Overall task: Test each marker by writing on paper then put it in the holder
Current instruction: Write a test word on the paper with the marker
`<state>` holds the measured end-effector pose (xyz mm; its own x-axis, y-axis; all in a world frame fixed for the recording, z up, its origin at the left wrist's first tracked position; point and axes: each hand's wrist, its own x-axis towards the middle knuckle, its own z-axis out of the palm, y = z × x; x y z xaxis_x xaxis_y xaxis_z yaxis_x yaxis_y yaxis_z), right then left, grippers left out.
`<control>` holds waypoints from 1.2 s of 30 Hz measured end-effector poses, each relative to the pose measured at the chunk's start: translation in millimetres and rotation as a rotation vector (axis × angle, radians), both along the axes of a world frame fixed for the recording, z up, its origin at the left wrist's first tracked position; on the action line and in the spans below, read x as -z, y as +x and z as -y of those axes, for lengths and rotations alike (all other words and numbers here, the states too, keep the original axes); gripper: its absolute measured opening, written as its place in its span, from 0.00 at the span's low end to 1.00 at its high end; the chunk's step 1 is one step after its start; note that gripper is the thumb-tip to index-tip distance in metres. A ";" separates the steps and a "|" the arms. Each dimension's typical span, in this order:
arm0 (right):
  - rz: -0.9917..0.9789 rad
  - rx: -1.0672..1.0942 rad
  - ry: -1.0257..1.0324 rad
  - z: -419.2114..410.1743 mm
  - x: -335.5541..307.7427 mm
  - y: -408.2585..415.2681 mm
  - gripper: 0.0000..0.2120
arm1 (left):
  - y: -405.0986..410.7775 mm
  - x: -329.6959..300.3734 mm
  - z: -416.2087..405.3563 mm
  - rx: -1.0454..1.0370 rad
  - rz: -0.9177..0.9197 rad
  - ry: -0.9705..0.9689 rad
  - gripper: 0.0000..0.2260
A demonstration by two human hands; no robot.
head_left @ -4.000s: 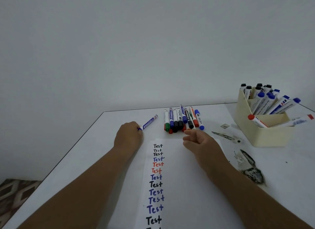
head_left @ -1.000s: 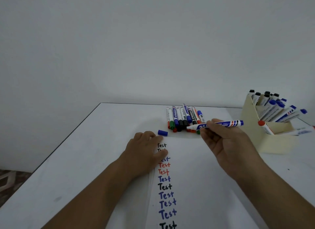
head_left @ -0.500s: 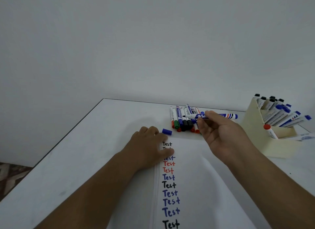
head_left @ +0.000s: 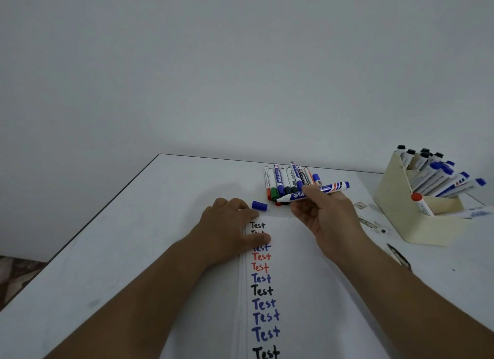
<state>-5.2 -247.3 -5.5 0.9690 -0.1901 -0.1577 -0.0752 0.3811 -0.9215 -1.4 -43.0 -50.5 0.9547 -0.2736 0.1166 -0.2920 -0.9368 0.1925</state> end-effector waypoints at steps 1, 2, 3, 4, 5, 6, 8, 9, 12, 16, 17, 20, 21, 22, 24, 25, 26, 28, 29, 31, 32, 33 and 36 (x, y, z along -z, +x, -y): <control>0.001 -0.007 -0.046 -1.0 3.2 2.0 0.08 | -0.5 -1.2 0.4 -0.002 -0.002 -0.006 0.35; 0.001 -0.015 -0.101 -1.6 6.7 4.2 0.08 | -0.7 -2.0 0.7 -0.004 -0.002 -0.012 0.35; 0.007 -0.029 -0.161 -2.0 10.4 5.2 0.09 | -0.7 -1.9 0.6 -0.006 -0.002 -0.020 0.35; 0.025 -0.049 -0.220 -1.7 14.3 5.5 0.10 | -0.6 -1.4 0.3 -0.006 0.000 -0.031 0.34; 0.054 -0.065 -0.264 -0.9 17.9 5.1 0.13 | -0.2 -0.7 -0.2 -0.006 0.003 -0.044 0.33; 0.084 -0.070 -0.296 0.0 20.8 4.9 0.15 | 0.4 0.1 -0.9 -0.006 0.007 -0.064 0.30; 0.139 -0.072 -0.369 1.2 24.9 3.5 0.15 | 1.3 1.0 -2.4 -0.010 0.007 -0.112 0.24; 0.165 -0.076 -0.417 1.1 26.4 3.3 0.14 | 1.7 1.3 -2.6 -0.011 0.009 -0.126 0.22; 0.196 -0.081 -0.553 1.0 31.3 5.7 0.10 | 2.4 2.3 -2.3 -0.014 0.016 -0.124 0.20; 0.173 -0.091 -0.627 1.9 35.5 11.9 0.14 | 3.1 1.9 -1.3 -0.024 0.026 -0.122 0.20; 0.168 -0.094 -0.642 2.0 35.9 12.9 0.15 | 3.2 2.0 -1.0 -0.025 0.026 -0.117 0.20; 0.158 -0.101 -0.687 1.2 36.7 15.3 0.15 | 3.4 4.4 -1.7 -0.020 0.035 -0.120 0.20; 0.160 -0.103 -0.699 1.1 37.0 15.8 0.14 | 3.3 4.8 -1.9 -0.022 0.035 -0.126 0.19; 0.164 -0.104 -0.712 0.9 37.7 16.3 0.14 | 3.3 5.0 -2.1 -0.025 0.033 -0.128 0.19; 0.164 -0.109 -0.747 0.6 39.0 17.4 0.15 | 3.2 4.2 -1.8 -0.027 0.028 -0.114 0.20; 0.159 -0.114 -0.764 0.6 39.2 18.1 0.15 | 3.0 3.3 -1.3 -0.027 0.027 -0.110 0.20; 0.153 -0.120 -0.776 0.7 39.7 18.9 0.16 | 2.8 2.8 -0.9 -0.027 0.028 -0.108 0.20; 0.144 -0.135 -0.772 0.7 40.1 20.0 0.16 | 2.3 2.5 -0.4 -0.028 0.027 -0.103 0.20; 0.144 -0.139 -0.761 0.7 39.8 19.9 0.15 | 2.3 2.7 -0.2 -0.028 0.027 -0.098 0.20; 0.152 -0.128 -0.746 1.0 39.7 19.2 0.14 | 2.6 3.7 -0.5 -0.028 0.031 -0.096 0.20; 0.157 -0.118 -0.741 1.4 39.5 18.6 0.14 | 2.9 4.3 -0.7 -0.027 0.034 -0.100 0.20; 0.159 -0.110 -0.735 1.9 39.9 18.7 0.14 | 3.0 4.7 -0.9 -0.025 0.037 -0.104 0.20; 0.149 -0.109 -0.748 2.0 41.5 19.9 0.14 | 3.0 5.0 -0.9 -0.022 0.042 -0.105 0.20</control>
